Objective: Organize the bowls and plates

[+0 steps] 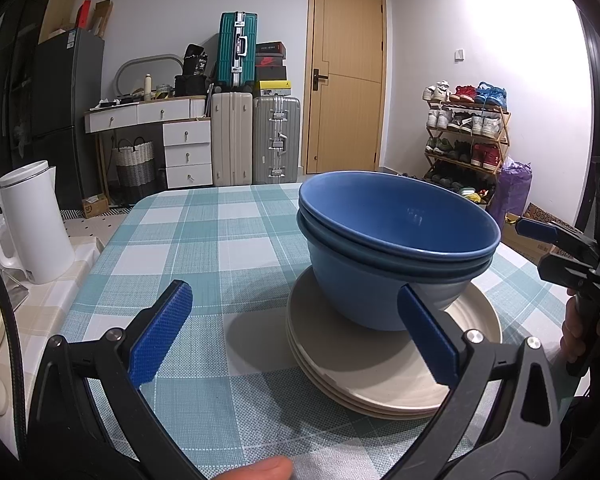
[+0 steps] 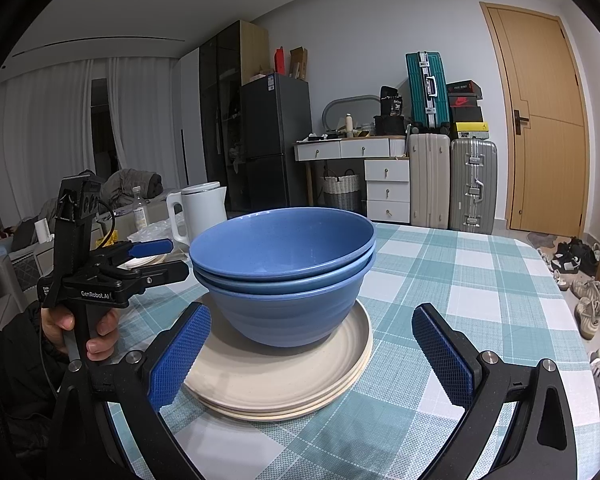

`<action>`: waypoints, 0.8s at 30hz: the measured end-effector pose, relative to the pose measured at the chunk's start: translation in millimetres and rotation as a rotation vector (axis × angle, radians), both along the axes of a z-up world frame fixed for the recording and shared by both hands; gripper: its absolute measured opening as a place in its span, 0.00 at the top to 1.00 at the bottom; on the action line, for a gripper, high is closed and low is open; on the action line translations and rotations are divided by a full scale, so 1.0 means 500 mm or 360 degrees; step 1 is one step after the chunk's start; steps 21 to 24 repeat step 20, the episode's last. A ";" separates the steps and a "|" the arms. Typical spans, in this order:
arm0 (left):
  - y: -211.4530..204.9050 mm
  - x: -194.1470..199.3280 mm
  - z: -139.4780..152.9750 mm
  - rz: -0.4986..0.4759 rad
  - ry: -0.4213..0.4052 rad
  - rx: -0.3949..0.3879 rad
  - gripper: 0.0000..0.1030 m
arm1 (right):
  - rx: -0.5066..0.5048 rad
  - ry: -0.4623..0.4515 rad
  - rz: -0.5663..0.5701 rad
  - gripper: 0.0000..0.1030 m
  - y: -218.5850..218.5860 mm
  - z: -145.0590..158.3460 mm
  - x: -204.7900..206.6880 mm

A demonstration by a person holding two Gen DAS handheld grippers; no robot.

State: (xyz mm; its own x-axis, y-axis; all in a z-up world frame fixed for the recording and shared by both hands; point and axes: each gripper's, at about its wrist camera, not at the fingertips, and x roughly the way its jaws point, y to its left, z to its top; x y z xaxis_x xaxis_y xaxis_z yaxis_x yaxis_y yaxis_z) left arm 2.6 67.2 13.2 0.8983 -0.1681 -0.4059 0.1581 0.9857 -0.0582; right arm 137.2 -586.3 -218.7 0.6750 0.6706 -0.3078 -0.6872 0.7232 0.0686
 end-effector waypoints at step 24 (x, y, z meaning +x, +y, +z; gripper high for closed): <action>0.003 -0.001 -0.001 0.0008 0.0005 0.0002 0.00 | -0.0002 -0.0001 0.0001 0.00 0.001 0.000 0.000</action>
